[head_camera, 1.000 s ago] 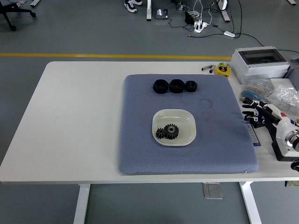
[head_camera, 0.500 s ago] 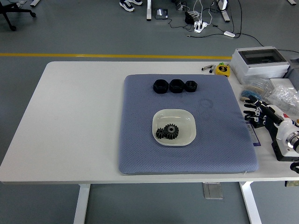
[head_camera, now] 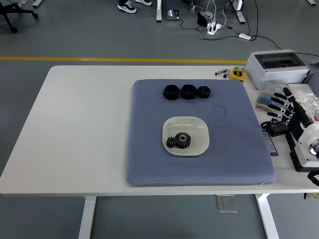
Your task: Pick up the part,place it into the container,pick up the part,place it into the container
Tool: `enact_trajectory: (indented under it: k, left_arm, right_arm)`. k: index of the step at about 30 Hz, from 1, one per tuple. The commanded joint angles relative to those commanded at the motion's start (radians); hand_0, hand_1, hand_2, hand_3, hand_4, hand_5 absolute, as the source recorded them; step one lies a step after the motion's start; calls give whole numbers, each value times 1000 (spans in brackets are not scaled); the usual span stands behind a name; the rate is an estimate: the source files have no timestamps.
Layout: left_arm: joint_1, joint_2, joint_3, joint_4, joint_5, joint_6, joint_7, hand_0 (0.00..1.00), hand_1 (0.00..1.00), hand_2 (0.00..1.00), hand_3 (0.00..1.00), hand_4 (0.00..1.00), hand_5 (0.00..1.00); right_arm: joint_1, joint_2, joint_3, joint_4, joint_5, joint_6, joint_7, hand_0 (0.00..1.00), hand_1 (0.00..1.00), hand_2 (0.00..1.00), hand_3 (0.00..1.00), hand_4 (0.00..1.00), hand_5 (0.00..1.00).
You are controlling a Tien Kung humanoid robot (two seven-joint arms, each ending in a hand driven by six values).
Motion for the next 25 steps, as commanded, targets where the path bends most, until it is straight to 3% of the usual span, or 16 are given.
enact_trajectory:
  k: [6,15,19,25]
  left_arm:
    - [0,-1,0,0,-1,1,-1,703,705,745,651,674,674]
    - [-14,-5,12,-2,2,-2,-5,702,705,742,650,674,674]
    - [-22,0,17,-2,-6,-1,-7,702,705,742,650,675,674]
    - [-28,8,10,-4,18,-8,-1,702,705,742,650,675,674]
  right_arm:
    - [-54,22,101,92,-36,-28,10,669,713,780,725,998,767]
    - [-189,103,352,246,-274,-45,-16,701,734,787,742,998,771]
    - [-236,123,443,283,-374,-42,-23,730,746,798,765,998,772]
    - [-264,122,490,305,-431,-27,-26,730,746,798,765,998,772]
